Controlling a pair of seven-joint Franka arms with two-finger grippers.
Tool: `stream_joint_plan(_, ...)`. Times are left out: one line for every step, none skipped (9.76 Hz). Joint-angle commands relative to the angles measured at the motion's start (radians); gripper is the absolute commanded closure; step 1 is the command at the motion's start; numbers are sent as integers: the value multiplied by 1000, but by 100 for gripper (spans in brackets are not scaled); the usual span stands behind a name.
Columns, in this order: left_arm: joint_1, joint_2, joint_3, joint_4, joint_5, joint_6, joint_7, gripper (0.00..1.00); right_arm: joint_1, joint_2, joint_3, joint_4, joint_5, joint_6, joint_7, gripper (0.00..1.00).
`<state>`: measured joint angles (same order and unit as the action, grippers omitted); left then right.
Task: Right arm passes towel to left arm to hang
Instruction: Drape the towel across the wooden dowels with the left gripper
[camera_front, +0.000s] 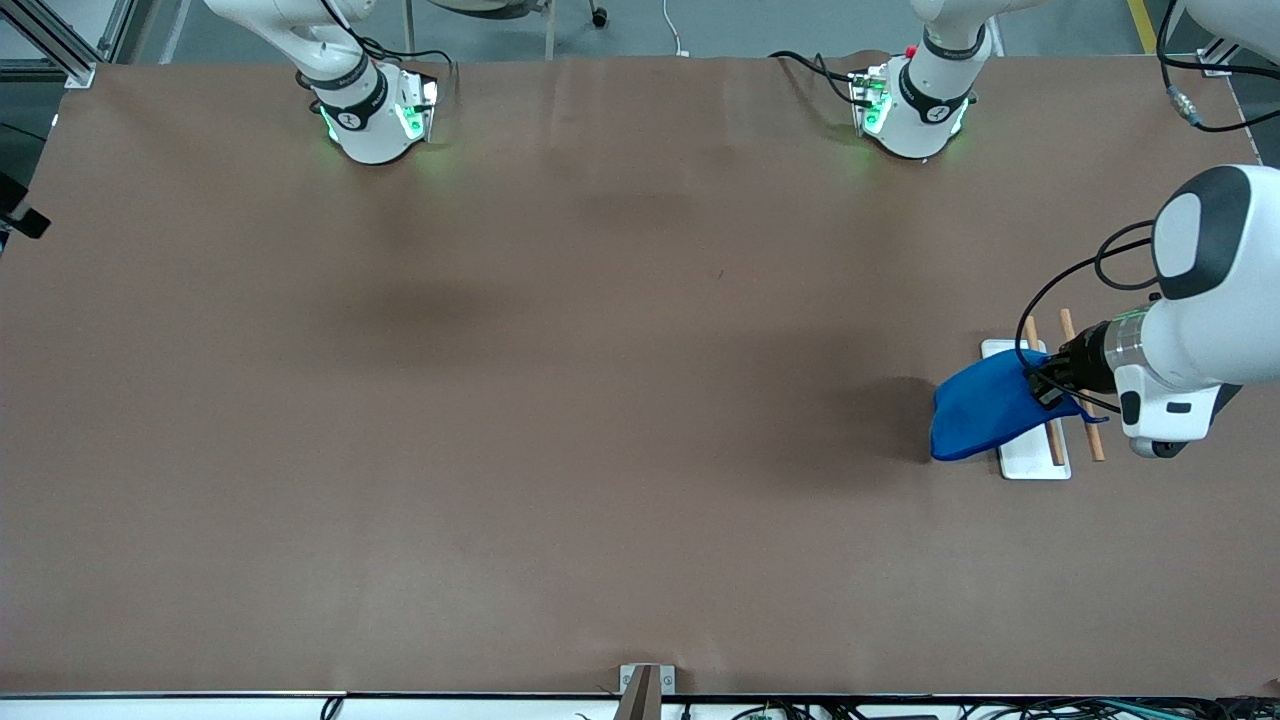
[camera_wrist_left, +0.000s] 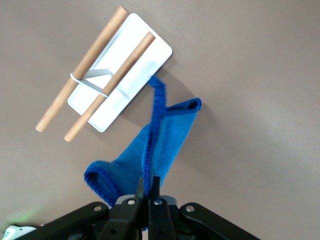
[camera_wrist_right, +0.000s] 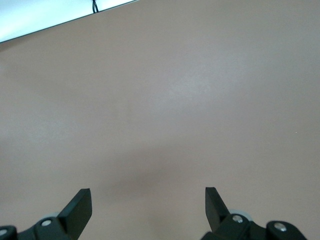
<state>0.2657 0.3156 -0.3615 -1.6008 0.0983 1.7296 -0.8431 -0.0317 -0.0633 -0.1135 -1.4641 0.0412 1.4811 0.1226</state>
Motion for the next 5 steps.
stream_joint_plan(32, -39, -2, -100, 37, 54, 63, 100, -7, 45, 9, 27, -17, -15, 12, 0)
stream_joint_plan(44, -46, -2, -106, 49, 51, 76, 100, -7, 45, 11, 22, -21, -16, 15, 0)
stream_joint_plan(55, -52, -2, -116, 50, 50, 103, 100, -10, 45, 11, 16, -21, -39, 14, 0)
stream_joint_plan(84, -53, -2, -120, 52, 50, 142, 100, -7, 43, 11, 16, -23, -45, 12, 0)
stream_joint_plan(102, -52, -2, -119, 66, 51, 200, 100, -5, 43, 11, 19, -26, -47, 11, 0)
